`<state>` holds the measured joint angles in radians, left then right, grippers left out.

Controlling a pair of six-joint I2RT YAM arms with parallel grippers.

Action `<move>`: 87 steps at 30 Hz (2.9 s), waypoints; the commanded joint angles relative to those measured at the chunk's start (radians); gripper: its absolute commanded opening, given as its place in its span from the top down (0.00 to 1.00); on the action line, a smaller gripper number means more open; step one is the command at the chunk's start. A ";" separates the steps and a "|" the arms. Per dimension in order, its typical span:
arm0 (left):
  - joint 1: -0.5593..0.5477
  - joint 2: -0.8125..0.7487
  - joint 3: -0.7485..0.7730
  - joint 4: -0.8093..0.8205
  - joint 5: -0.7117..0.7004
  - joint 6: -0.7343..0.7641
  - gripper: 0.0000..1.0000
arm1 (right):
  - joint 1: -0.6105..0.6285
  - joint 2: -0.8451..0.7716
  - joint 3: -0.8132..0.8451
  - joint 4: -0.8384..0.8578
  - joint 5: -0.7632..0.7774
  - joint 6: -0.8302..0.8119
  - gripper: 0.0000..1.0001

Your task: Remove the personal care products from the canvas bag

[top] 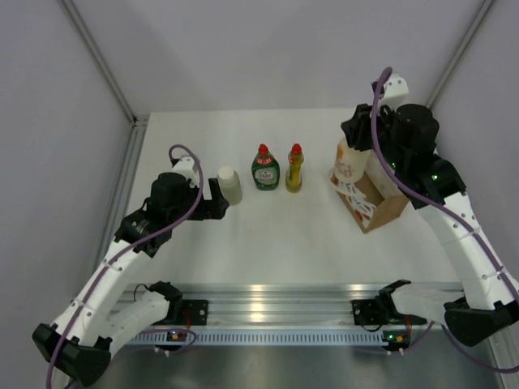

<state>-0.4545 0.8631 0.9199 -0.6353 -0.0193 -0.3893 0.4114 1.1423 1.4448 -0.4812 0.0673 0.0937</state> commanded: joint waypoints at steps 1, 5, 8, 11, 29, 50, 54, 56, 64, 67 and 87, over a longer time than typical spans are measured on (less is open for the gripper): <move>-0.004 -0.021 -0.001 0.043 -0.005 0.017 0.02 | 0.053 0.010 0.117 0.127 -0.034 0.012 1.00; -0.004 -0.026 -0.003 0.043 -0.010 0.015 0.02 | 0.119 0.033 0.129 0.127 -0.035 0.015 1.00; -0.006 -0.029 -0.003 0.043 -0.010 0.017 0.02 | 0.173 0.050 0.112 0.135 -0.020 0.021 1.00; -0.004 -0.029 -0.003 0.043 -0.014 0.017 0.02 | 0.246 0.057 0.042 0.199 -0.004 0.028 1.00; -0.004 -0.036 -0.004 0.045 -0.051 0.018 0.02 | 0.357 0.099 -0.463 0.794 -0.037 0.109 1.00; -0.004 -0.021 -0.004 0.043 -0.057 0.018 0.02 | 0.418 0.200 -0.609 0.952 -0.004 0.115 1.00; -0.004 -0.018 -0.004 0.043 -0.057 0.018 0.02 | 0.422 0.206 -0.626 0.968 -0.001 0.123 1.00; -0.004 -0.016 -0.004 0.043 -0.057 0.020 0.02 | 0.422 0.204 -0.629 0.971 0.002 0.124 1.00; -0.004 -0.015 -0.004 0.043 -0.059 0.020 0.02 | 0.422 0.206 -0.643 0.955 0.019 0.136 0.56; -0.004 -0.013 -0.004 0.043 -0.059 0.018 0.02 | 0.422 0.203 -0.641 0.940 0.026 0.132 0.44; -0.003 -0.044 -0.001 0.042 -0.169 0.006 0.02 | 0.426 0.050 -0.526 0.612 0.291 -0.040 0.01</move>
<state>-0.4545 0.8459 0.9199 -0.6353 -0.1215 -0.3866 0.8108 1.2671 0.8593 0.2050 0.2848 0.0986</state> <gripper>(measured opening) 0.984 0.993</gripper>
